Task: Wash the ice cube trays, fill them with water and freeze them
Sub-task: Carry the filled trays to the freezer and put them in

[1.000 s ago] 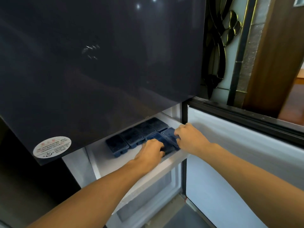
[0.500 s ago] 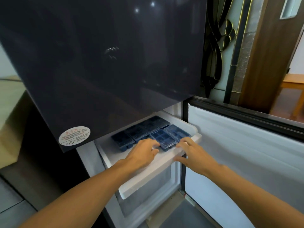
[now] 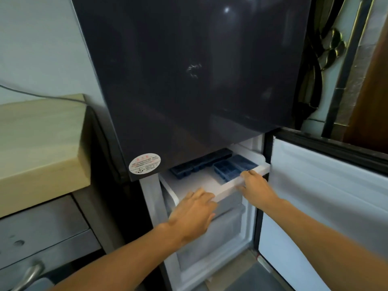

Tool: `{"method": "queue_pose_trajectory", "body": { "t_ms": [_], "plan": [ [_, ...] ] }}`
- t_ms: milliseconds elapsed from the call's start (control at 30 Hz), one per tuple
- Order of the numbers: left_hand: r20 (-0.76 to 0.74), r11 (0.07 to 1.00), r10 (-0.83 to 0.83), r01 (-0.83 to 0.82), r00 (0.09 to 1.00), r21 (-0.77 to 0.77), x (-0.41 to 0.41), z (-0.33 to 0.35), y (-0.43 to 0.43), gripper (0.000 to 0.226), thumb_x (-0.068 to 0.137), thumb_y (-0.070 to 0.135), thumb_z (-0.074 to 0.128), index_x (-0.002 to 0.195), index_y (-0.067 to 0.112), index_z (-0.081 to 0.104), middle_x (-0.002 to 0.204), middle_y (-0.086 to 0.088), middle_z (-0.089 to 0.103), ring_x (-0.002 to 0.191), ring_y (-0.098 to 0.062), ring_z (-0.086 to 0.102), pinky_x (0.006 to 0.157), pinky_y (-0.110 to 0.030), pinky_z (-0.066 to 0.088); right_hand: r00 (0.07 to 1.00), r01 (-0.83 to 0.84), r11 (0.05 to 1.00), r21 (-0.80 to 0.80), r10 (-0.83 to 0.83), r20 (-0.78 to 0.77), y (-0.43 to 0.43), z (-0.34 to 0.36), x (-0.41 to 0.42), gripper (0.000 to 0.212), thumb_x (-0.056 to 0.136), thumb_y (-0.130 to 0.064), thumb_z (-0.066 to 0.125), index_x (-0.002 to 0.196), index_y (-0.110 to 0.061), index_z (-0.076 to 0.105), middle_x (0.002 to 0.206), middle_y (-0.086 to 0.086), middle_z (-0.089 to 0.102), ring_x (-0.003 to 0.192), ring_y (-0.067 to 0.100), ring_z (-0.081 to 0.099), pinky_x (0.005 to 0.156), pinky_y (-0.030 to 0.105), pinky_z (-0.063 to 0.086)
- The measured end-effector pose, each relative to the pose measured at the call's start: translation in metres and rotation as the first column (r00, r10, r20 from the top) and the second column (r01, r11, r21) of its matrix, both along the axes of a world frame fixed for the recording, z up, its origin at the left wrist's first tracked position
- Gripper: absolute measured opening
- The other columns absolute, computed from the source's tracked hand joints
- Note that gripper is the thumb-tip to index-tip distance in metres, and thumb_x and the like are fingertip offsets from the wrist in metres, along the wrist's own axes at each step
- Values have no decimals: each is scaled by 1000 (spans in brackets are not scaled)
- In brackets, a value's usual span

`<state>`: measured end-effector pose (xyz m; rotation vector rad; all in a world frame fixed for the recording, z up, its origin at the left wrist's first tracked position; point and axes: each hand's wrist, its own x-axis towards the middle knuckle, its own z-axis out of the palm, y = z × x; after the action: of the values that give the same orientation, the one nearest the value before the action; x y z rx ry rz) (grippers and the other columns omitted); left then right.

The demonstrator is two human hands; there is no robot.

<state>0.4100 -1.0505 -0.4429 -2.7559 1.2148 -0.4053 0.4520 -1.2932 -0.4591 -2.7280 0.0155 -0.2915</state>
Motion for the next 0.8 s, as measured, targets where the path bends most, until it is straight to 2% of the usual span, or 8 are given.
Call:
{"method": "queue_pose_trajectory", "body": {
  "t_ms": [67,200,267,333,400,500,633,800],
  "plan": [
    [25,997,19,-21,1000,74,3,-6,8,39,103,33,47,134,12,57,154,-5,38,134,-26,37,109,-43,36,999,-11,1000,20,12,-36,2,2,6,39,99,-25,64,133,-9,54,126,10,58,95,23,57,85,30,47],
    [98,982,51,-68,994,176,9,-16,16,51,101,36,49,144,8,44,164,-9,20,141,-30,30,114,-48,31,992,-46,998,48,52,-115,-1,5,-2,61,100,-24,65,154,-14,38,140,8,51,118,27,57,99,36,48],
    [126,974,57,-83,990,213,10,-20,18,55,100,36,51,146,8,40,164,-11,16,142,-31,28,114,-50,29,996,-7,999,40,10,-83,-6,9,-9,62,99,-24,65,154,-16,37,139,8,55,114,25,59,95,35,51],
    [150,963,72,-107,986,246,12,-22,20,59,99,37,52,148,7,37,165,-12,14,143,-32,26,115,-52,28,999,37,999,7,-37,3,-15,20,-17,52,99,-23,65,146,-16,45,130,8,60,99,20,58,82,31,50],
    [163,949,123,-164,979,268,14,-21,23,62,101,36,50,152,6,32,166,-12,9,146,-32,24,116,-53,25,992,84,994,-65,-77,104,-26,35,-25,40,99,-25,62,137,-14,51,122,8,60,98,23,56,79,32,46],
    [171,896,257,-301,951,327,22,-19,27,72,101,33,49,157,1,18,167,-14,1,149,-33,18,118,-53,20,960,172,971,-168,-126,250,-45,61,-37,39,99,-29,62,132,-9,55,124,13,60,115,34,56,91,43,48],
    [151,832,423,-449,893,325,36,-17,34,85,97,33,52,158,-1,5,166,-15,3,148,-38,19,120,-56,20,910,294,915,-276,-179,375,-69,84,-57,48,97,-35,66,137,-10,56,133,11,58,128,33,50,105,49,42],
    [211,813,403,-454,890,365,48,-25,33,79,99,37,45,158,-1,9,167,-16,-2,149,-38,15,118,-57,21,895,443,754,-485,-339,291,-96,104,-80,63,100,-58,49,149,-19,41,151,9,44,143,33,35,120,54,25]
  ]
}}
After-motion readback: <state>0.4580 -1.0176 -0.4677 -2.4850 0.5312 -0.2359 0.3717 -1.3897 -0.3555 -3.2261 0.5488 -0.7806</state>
